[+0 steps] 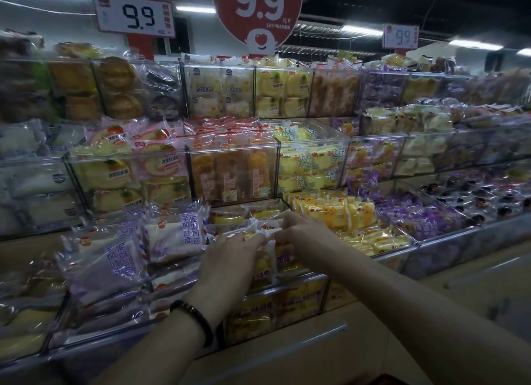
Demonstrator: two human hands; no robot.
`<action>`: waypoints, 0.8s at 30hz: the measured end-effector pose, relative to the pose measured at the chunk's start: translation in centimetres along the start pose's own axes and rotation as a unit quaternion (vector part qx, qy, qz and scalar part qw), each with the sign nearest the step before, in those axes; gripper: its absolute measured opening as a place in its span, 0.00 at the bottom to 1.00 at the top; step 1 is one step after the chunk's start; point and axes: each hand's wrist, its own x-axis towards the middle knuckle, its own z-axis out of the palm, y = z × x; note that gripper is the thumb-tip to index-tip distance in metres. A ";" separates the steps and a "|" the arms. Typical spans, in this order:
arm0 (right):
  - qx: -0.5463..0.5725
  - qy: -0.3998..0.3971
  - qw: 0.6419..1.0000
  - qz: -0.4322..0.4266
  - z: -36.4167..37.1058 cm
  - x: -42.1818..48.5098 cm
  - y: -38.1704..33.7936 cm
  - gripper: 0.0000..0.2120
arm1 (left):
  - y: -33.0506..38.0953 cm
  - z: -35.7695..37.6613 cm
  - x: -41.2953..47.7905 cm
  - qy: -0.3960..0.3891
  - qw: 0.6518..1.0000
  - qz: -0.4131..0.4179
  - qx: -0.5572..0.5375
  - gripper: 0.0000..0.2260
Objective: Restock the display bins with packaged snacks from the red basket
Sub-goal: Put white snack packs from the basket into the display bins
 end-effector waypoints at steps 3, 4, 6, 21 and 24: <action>0.020 0.019 1.000 -0.007 -0.1 -0.1 0.2 0.19 | -0.5 0.3 0.8 0.010 1.000 -0.018 -0.018 0.09; 0.025 0.024 0.999 -0.008 0.0 -0.1 0.1 0.20 | -0.6 0.4 1.0 0.014 0.999 -0.022 -0.022 0.09; 0.038 0.023 0.999 -0.011 0.5 -0.3 0.2 0.22 | -0.5 0.7 1.2 0.019 0.999 -0.028 -0.021 0.08; 0.010 0.076 0.996 0.039 2.4 -2.5 -0.2 0.28 | -0.1 0.9 -0.4 -0.047 0.996 -0.023 0.075 0.23; 0.001 0.072 0.996 0.046 1.5 -1.6 0.1 0.25 | 0.3 0.1 0.1 -0.062 0.995 -0.040 0.070 0.15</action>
